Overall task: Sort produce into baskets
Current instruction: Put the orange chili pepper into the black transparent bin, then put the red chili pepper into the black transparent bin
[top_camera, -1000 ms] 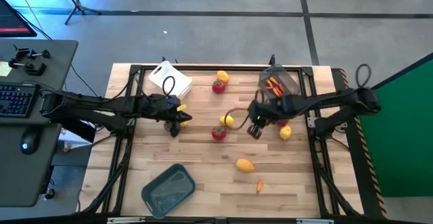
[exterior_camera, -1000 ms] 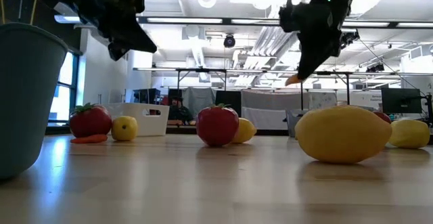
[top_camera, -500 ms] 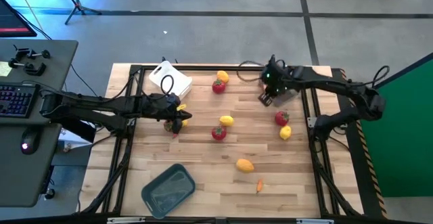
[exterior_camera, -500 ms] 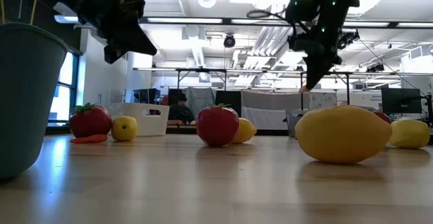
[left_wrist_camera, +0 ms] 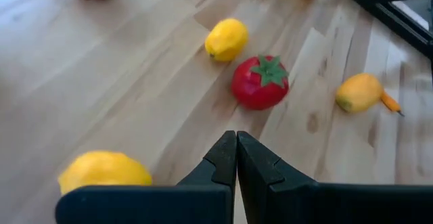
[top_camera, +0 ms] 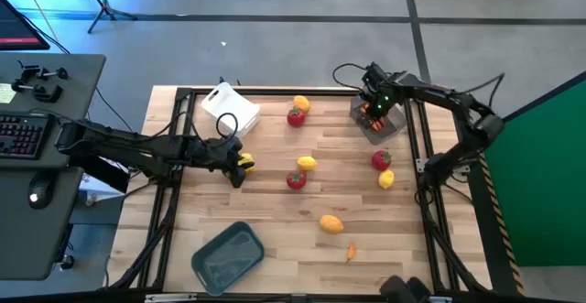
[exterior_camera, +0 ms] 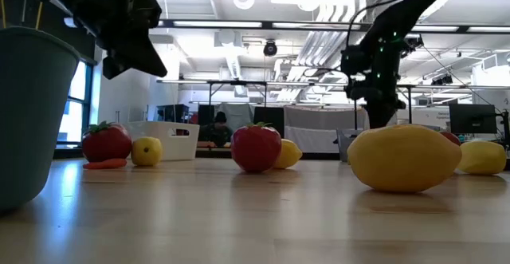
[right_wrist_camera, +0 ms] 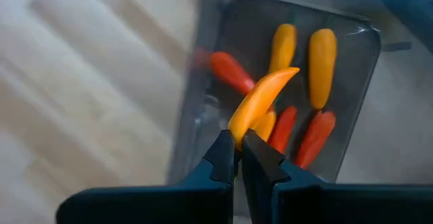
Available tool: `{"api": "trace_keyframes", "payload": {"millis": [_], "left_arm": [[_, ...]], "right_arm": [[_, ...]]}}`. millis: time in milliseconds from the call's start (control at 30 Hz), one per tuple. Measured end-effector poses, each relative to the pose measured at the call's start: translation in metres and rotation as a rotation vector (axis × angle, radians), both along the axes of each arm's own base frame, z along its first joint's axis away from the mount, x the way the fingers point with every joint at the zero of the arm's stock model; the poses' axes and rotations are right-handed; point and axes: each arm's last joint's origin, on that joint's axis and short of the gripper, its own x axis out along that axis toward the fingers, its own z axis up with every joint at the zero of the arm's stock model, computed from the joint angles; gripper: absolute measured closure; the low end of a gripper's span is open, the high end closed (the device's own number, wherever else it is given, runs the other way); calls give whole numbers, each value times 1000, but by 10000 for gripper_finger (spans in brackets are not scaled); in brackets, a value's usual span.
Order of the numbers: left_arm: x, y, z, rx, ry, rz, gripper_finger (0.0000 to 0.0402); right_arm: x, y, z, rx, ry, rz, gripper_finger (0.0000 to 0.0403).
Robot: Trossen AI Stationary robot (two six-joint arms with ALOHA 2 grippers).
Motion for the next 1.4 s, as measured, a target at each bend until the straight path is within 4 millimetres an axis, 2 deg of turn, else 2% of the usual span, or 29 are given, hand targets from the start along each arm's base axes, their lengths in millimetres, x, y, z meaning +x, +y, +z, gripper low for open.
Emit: {"api": "trace_keyframes", "payload": {"millis": [167,300,500,667,867,1000,1200,1400], "left_arm": [[-4,-7,-4,-66,46,-1,401],[-9,-14,-8,-160,97,37,400],[-14,-30,-13,-251,149,70,377],[-20,-48,-22,-231,214,94,357],[-24,-66,-30,-153,185,204,397],[-28,-79,-36,-107,169,227,400],[-41,-86,-51,-37,256,324,401],[-37,-92,-67,73,319,282,397]], "right_arm": [[-3,-13,-12,10,10,-45,391],[-6,-14,-13,1,32,-38,353],[-9,-10,-1,-48,39,-40,268],[-14,-4,15,-87,17,-15,226],[-22,6,37,-154,-31,-7,219],[-26,12,50,-195,-63,-9,219],[-31,18,61,-232,-93,-14,219],[-32,19,63,-239,-101,-22,219]]}}
